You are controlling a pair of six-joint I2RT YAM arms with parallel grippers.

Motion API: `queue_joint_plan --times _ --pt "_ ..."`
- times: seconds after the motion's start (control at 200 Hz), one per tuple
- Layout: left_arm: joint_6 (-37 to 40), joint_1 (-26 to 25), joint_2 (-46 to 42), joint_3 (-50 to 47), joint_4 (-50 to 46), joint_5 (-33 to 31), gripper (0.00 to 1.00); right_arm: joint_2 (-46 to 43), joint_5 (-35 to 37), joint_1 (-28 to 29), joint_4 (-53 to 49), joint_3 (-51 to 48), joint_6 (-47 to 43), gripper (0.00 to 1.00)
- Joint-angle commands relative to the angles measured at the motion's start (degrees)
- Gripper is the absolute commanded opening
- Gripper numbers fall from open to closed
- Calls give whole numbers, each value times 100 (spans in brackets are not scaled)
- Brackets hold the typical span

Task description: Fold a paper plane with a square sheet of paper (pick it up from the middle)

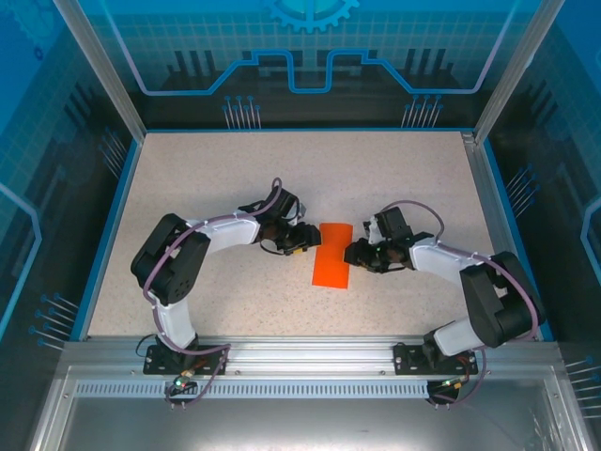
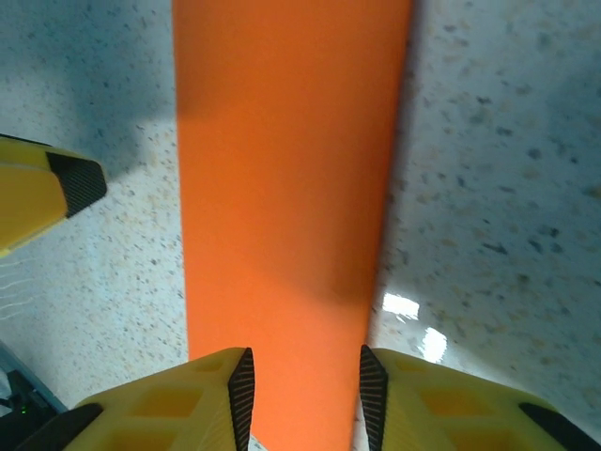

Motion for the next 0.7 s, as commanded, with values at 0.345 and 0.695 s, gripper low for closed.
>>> queue_joint_plan --times 0.345,0.695 --pt "-124 2 213 -15 123 282 54 639 -304 108 347 322 88 38" --pt "-76 -2 242 37 29 312 54 861 136 109 -28 216 -105 38"
